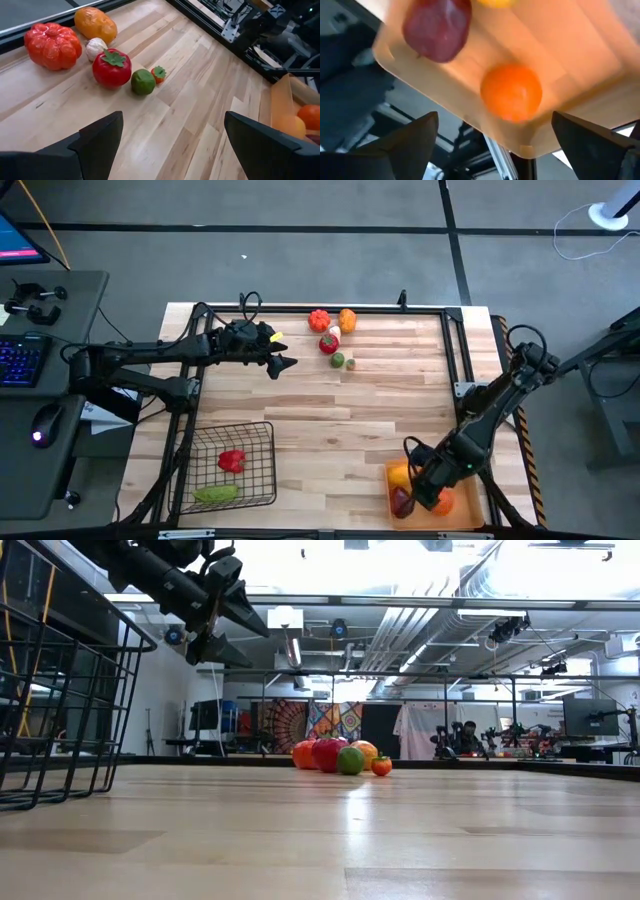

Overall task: Sort produce into baskets
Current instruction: Put the red tomato into the orange bin

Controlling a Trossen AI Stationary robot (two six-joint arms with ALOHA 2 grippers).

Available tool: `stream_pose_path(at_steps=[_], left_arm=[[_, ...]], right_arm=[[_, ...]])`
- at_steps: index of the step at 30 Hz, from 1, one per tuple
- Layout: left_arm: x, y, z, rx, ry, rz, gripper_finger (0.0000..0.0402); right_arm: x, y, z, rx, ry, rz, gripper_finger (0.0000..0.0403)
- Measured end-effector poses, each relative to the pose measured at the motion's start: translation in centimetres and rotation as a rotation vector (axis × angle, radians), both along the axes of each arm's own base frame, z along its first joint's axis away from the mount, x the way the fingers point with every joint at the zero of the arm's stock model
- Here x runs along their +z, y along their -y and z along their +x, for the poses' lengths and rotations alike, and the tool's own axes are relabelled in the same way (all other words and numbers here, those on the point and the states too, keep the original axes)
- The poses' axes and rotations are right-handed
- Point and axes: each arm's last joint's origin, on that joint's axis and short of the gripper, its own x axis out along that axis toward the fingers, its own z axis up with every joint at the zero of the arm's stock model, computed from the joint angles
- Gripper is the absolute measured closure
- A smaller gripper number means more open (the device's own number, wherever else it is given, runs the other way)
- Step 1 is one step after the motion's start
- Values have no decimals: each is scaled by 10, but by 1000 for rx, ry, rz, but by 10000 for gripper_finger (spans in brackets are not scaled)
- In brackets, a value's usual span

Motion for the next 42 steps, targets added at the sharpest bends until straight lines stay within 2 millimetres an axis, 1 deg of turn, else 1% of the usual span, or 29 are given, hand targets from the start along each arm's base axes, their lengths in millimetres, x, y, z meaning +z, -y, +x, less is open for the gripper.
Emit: stream_pose_path(at_steps=[3,7,10,12,14,16,18,20,23,26,29,32,38,42], left_arm=[[0,0,0,14,7,-24,64],[0,0,0,52,25,-87,64],[0,0,0,68,36,-126,64],[1,1,1,51,52,-158,64],[5,2,3,-15,94,-188,64],[19,4,6,-93,179,-196,64],[38,5,7,-144,284,-168,64],[58,5,3,-156,360,-122,64],[84,5,-6,-159,440,-48,64],[103,5,-18,-153,501,14,64],[112,5,-29,-102,533,54,64],[116,4,-35,-48,552,61,64],[116,5,-38,-34,554,43,64],[112,6,-37,-31,510,18,64]], right_arm=[[9,17,6,-69,77,-40,22],[24,52,19,-143,293,-187,22],[29,85,34,-239,420,-374,22],[29,112,46,-312,458,-521,22],[26,141,62,-353,470,-605,22],[21,171,83,-359,508,-623,22],[15,200,106,-364,580,-617,22],[8,232,125,-404,646,-608,22],[-8,275,144,-487,687,-588,22],[-22,306,161,-521,651,-615,22],[-34,324,181,-481,619,-638,22],[-39,336,200,-454,572,-677,22],[-48,348,231,-366,426,-755,22],[-53,350,244,-318,339,-790,22]])
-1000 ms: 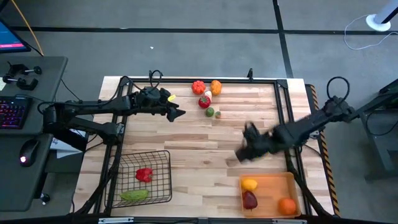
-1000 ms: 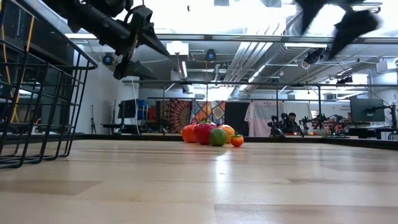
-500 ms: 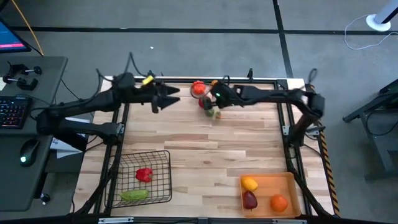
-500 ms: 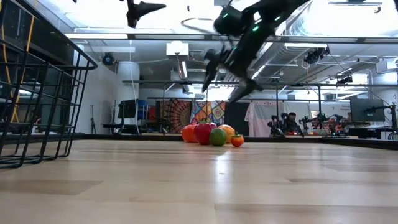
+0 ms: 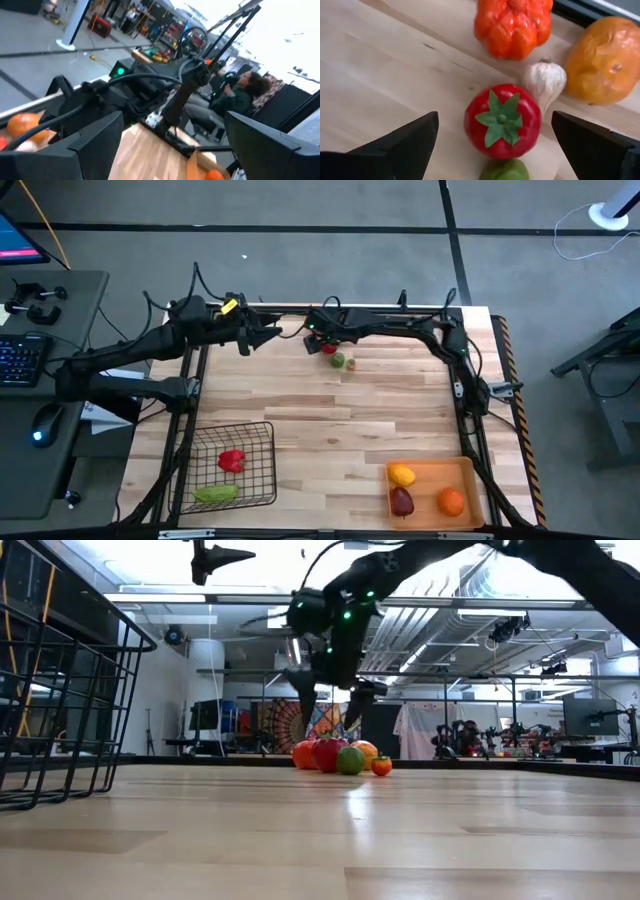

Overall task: Sort produce into baskets
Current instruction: Put the red tomato into the orange bin

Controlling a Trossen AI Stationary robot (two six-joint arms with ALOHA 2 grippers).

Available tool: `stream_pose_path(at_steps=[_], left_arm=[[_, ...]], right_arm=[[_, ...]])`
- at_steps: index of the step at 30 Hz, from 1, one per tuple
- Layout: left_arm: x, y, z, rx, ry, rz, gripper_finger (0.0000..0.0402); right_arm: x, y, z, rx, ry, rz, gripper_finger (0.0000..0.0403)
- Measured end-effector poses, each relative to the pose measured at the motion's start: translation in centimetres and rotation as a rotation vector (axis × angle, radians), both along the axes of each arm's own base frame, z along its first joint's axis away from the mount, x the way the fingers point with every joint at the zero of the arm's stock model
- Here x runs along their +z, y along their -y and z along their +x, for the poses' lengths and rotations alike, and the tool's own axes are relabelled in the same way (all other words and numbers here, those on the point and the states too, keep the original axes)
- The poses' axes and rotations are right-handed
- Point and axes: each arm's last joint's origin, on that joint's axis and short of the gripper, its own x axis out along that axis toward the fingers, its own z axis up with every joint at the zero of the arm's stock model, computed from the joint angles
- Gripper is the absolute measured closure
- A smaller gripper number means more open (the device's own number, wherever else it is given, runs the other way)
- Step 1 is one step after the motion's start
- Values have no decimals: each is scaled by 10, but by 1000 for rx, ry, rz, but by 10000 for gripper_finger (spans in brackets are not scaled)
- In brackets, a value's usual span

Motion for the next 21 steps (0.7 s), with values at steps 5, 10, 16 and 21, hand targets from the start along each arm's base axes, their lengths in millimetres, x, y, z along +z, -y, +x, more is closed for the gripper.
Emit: stream_pose_path(at_steps=[5,10,16,21], left_arm=[[-5,0,0,-2,-42,-16,64],[-5,0,0,-2,-47,-17,64],[-5,0,0,-2,-46,-17,64],[-5,0,0,-2,-41,-15,64]], right_arm=[[-19,-1,12,3,-116,7,22],[-44,0,19,-13,-163,9,22],[-62,0,21,-22,-203,15,24],[-57,3,22,-30,-196,-58,49]])
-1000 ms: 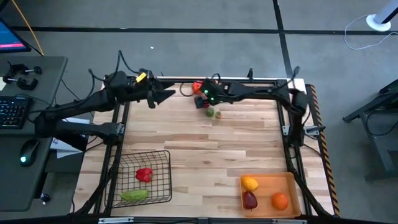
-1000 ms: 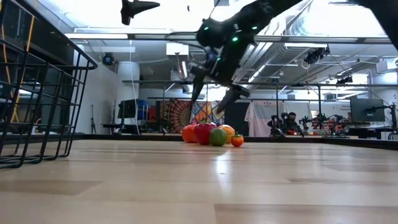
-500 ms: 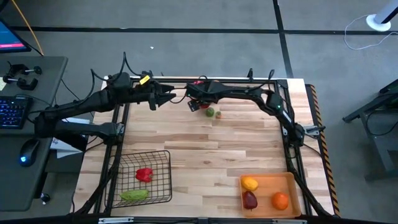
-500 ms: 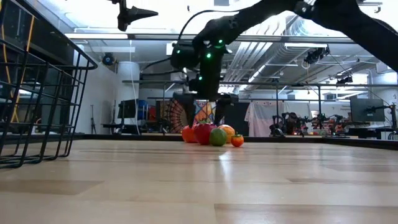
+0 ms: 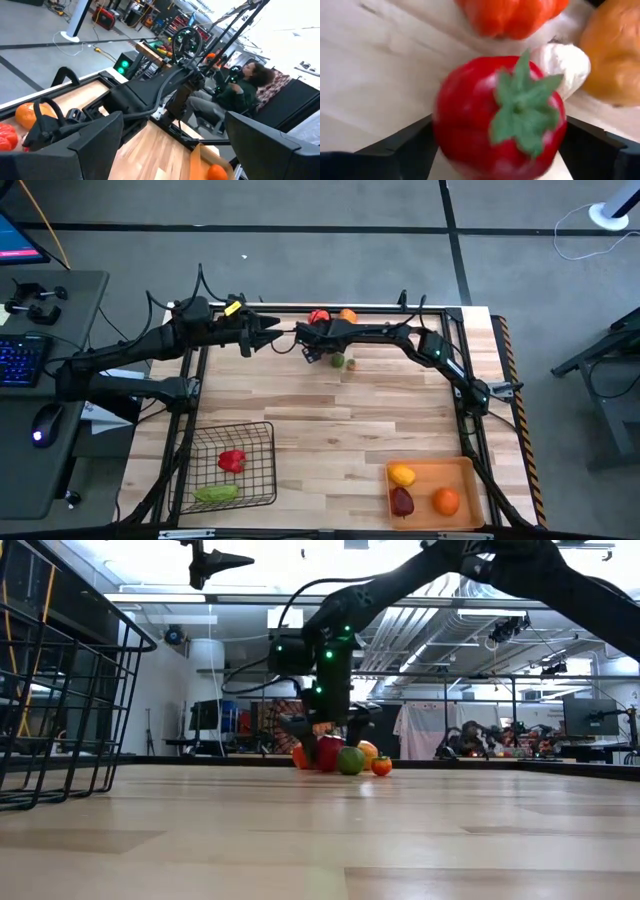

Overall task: Sort produce into baskets
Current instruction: Put the red tomato into the orange bin

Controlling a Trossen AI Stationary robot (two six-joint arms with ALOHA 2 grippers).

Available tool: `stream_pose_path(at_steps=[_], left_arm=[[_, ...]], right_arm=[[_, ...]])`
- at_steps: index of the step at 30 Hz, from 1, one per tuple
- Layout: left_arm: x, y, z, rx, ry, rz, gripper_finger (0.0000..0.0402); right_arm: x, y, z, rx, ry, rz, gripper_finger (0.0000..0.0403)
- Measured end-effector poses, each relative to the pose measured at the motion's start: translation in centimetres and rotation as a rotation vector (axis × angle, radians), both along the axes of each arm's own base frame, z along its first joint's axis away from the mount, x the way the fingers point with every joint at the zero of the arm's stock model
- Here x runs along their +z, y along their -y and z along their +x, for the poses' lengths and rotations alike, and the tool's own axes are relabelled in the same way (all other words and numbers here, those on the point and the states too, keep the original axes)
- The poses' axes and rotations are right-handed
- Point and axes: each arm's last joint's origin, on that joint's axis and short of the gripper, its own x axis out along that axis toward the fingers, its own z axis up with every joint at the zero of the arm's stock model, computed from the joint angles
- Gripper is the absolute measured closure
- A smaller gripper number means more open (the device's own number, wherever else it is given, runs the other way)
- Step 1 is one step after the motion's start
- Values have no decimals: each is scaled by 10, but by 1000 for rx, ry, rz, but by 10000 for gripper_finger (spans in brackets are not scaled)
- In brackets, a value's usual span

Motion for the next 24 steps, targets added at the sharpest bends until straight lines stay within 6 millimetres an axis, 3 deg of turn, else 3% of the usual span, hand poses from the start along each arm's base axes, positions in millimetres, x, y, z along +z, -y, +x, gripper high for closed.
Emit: stream_pose_path(at_steps=[8,12,16,19,24], left_arm=[[0,0,0,-1,0,-4,64],[2,2,-2,-35,19,1,64],[16,6,-12,-104,125,43,64],[30,10,-24,-109,228,91,64],[53,17,-45,-75,412,174,64]], right_arm=[[6,3,4,27,62,9,119],[28,-9,3,144,42,-13,133],[73,-39,1,328,67,-82,133],[102,-73,4,512,114,-126,133],[124,-136,24,863,361,-93,133]])
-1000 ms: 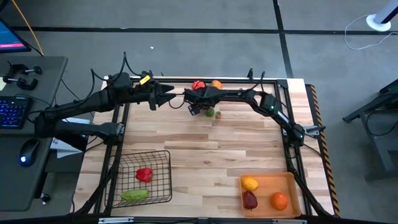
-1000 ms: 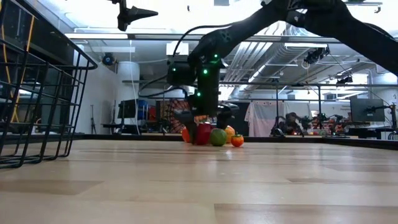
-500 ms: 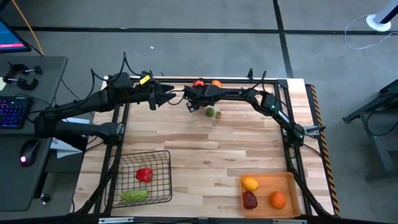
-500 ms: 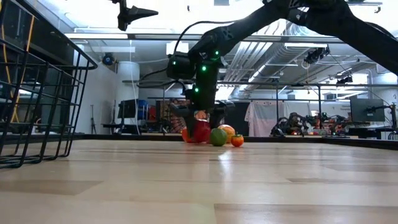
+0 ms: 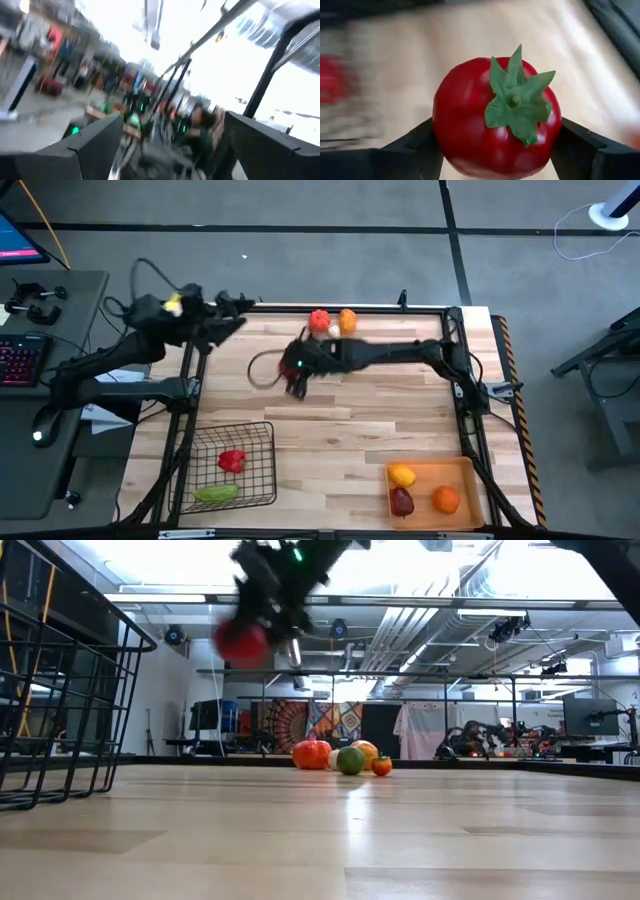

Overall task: Sort produce into baskets
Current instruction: Put the red tomato into the orange bin

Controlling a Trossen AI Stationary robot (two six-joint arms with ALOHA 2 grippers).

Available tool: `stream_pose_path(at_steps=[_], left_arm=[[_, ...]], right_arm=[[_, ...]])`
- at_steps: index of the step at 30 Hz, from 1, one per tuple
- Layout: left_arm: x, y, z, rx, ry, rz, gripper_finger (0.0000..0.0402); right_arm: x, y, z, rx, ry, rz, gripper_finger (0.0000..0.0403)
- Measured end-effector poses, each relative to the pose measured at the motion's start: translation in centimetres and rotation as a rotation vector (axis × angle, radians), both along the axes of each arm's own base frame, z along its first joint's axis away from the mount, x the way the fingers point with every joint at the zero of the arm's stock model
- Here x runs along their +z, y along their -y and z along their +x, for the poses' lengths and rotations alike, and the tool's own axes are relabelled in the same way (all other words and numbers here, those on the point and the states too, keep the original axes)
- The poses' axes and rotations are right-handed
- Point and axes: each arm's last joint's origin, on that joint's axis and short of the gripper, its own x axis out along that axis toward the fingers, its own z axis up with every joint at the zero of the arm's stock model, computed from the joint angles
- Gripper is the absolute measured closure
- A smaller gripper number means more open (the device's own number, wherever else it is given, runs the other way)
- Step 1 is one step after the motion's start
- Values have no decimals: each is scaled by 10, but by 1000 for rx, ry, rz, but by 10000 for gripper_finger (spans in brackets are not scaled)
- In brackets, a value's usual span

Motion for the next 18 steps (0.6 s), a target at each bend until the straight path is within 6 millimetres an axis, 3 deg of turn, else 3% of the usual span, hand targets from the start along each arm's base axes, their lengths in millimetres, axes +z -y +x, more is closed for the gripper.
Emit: stream_pose_path(at_steps=[5,10,15,18], left_arm=[[5,1,-11,94,44,-24,64],[3,0,-11,120,39,-66,64],[1,-2,-7,117,27,-104,64],[0,-2,-5,114,23,-115,64]], right_arm=[[-5,-50,26,197,225,54,132],[-23,-83,39,298,290,117,131],[-14,-90,25,347,196,68,131],[13,-78,4,353,114,-10,131]])
